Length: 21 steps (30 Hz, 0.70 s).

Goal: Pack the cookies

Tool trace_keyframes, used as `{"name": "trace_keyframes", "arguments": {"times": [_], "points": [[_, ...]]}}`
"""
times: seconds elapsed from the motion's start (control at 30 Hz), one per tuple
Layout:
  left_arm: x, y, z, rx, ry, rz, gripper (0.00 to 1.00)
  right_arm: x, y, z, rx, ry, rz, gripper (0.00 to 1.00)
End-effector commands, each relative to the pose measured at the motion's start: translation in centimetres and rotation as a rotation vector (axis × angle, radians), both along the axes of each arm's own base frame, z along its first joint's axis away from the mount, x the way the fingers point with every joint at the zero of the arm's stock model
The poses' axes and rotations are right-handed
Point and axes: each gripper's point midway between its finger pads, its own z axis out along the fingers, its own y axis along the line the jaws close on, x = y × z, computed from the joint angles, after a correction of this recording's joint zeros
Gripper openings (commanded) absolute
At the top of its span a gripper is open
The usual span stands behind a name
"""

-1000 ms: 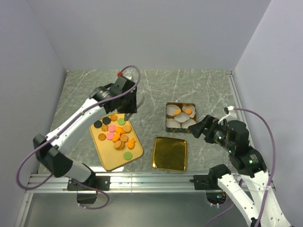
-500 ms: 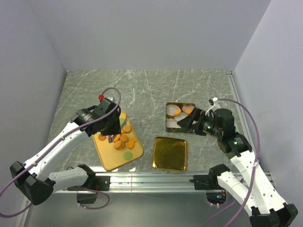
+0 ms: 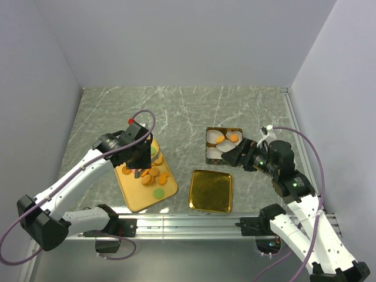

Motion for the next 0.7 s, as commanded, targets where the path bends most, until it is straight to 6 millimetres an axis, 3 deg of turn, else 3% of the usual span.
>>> {"name": "trace_keyframes", "arguments": {"times": [0.0, 0.37, 0.67], "points": [[0.12, -0.05, 0.14, 0.018, 0.001, -0.056, 0.49, 0.00, -0.09, 0.18, -0.021, -0.028, 0.009, 1.00], [-0.31, -0.66, -0.33, 0.018, 0.023, -0.129, 0.56, 0.09, -0.22, -0.58, -0.031, -0.009, 0.003, 1.00], [-0.38, -0.55, -0.61, 0.033, 0.022, -0.125, 0.53, -0.35, -0.58, -0.58, -0.041, -0.003, -0.007, 1.00]]}}
